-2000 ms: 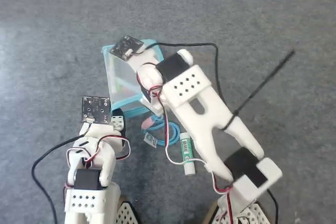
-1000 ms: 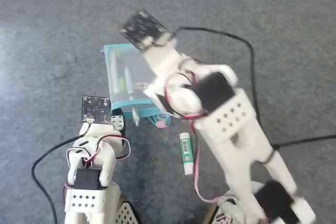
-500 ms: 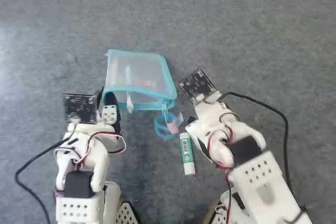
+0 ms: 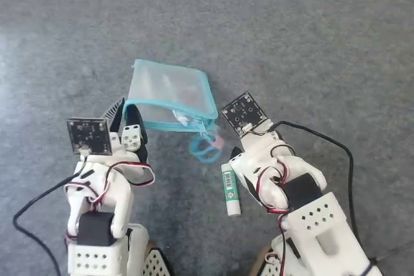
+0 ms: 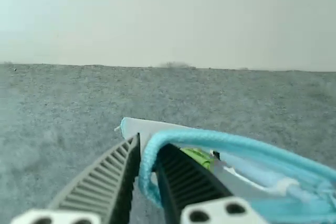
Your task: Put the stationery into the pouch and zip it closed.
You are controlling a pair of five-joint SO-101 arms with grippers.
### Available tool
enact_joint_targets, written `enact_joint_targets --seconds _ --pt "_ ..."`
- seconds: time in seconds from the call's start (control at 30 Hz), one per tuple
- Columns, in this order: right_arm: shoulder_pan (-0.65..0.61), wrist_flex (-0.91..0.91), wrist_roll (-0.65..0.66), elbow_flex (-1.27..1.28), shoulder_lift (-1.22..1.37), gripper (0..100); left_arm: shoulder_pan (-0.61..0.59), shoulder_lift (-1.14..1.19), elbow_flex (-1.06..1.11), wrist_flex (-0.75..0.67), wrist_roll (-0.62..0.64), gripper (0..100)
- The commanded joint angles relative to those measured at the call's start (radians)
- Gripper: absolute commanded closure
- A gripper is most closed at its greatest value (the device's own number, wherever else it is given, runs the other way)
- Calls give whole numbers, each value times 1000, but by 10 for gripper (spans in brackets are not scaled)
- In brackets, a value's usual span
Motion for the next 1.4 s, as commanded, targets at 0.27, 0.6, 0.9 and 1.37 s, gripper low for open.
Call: enact_joint_targets --seconds 0.27,0.6,0.9,1.37 --pt "10 -16 15 -6 28 743 51 -6 -16 29 48 988" --pt "12 70 74 -34 30 743 29 -8 140 -75 0 988" --pt "7 268 183 -78 30 743 -46 -9 174 -81 2 988" --pt "-117 252 95 -164 420 742 -54 -9 189 -115 -6 988"
